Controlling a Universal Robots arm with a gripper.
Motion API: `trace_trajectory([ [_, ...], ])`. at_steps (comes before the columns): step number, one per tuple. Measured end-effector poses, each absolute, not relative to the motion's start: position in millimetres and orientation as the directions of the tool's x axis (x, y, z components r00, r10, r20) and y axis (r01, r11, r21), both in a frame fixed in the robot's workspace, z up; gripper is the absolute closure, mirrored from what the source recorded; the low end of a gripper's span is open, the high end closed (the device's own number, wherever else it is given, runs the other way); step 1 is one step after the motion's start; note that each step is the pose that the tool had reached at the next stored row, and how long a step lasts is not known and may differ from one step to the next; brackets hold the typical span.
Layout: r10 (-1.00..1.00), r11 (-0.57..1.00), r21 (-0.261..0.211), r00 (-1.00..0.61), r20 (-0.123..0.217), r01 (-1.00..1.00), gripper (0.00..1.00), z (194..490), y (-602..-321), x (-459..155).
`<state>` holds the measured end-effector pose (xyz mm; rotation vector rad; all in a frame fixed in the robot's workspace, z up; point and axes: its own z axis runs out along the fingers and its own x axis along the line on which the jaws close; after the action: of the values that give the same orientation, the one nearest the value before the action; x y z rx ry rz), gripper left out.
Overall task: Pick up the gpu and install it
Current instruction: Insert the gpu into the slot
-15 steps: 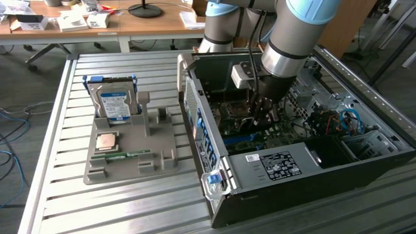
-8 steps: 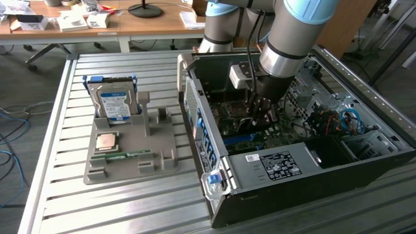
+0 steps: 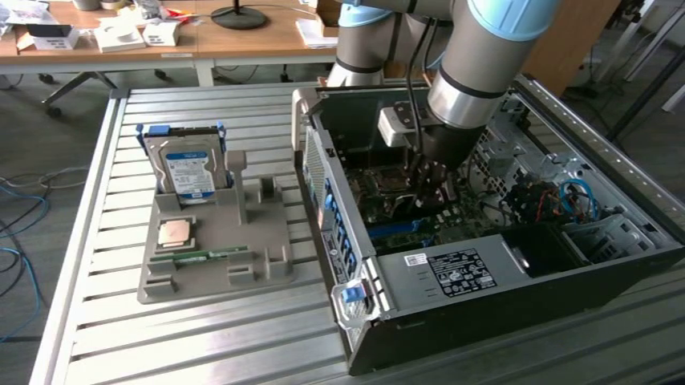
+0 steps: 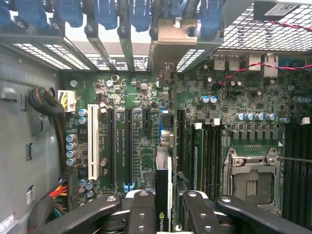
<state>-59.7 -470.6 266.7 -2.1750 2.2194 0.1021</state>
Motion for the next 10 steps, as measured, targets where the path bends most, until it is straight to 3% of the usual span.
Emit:
trace_trajectory([
  [10, -0.997, 0.019, 0.024, -0.021, -0.069, -1.000, 0.74, 266.7, -470.6, -63.2],
])
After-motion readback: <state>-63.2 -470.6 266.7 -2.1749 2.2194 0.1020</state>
